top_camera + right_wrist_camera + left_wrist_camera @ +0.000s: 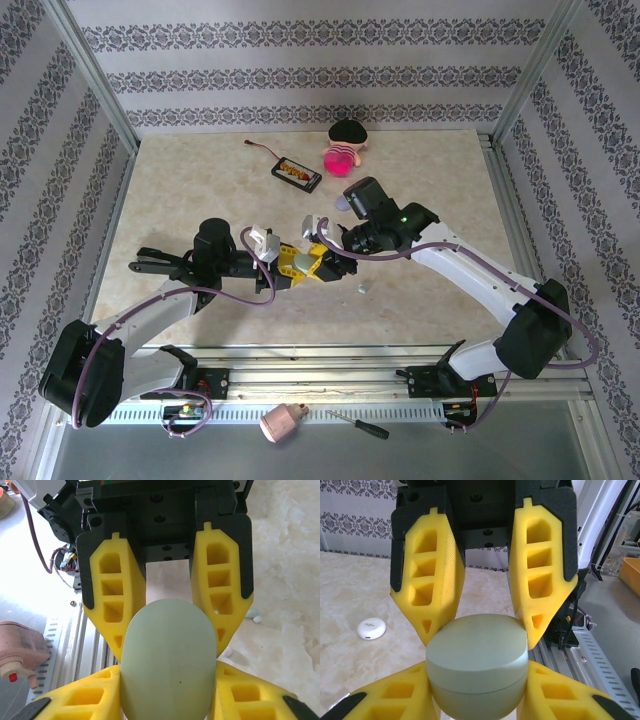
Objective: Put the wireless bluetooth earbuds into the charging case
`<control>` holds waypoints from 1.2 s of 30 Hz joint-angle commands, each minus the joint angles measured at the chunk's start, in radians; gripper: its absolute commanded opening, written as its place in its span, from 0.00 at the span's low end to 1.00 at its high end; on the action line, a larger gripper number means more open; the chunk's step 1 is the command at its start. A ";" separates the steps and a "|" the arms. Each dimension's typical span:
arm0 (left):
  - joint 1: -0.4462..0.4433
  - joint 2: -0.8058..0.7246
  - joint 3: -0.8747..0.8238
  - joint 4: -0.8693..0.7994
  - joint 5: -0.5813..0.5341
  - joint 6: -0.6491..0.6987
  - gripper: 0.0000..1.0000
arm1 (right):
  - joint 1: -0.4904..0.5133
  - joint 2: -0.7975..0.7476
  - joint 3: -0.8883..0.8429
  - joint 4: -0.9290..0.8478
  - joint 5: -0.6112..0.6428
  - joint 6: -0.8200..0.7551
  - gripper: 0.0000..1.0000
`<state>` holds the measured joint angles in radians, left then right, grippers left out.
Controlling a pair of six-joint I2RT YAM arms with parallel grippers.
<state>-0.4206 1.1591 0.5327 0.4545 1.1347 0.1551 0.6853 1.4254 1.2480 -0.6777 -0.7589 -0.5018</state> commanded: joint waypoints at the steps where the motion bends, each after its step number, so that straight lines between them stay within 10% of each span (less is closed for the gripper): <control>1: -0.029 -0.015 0.004 0.002 0.017 0.062 0.28 | -0.002 -0.023 -0.005 0.055 0.033 0.023 0.43; 36: -0.029 -0.044 -0.022 -0.023 -0.006 0.130 0.23 | -0.067 -0.127 -0.074 0.223 0.274 0.175 0.79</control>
<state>-0.4351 1.1397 0.5205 0.4435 1.1042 0.2584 0.6300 1.3266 1.1854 -0.4927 -0.5564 -0.3473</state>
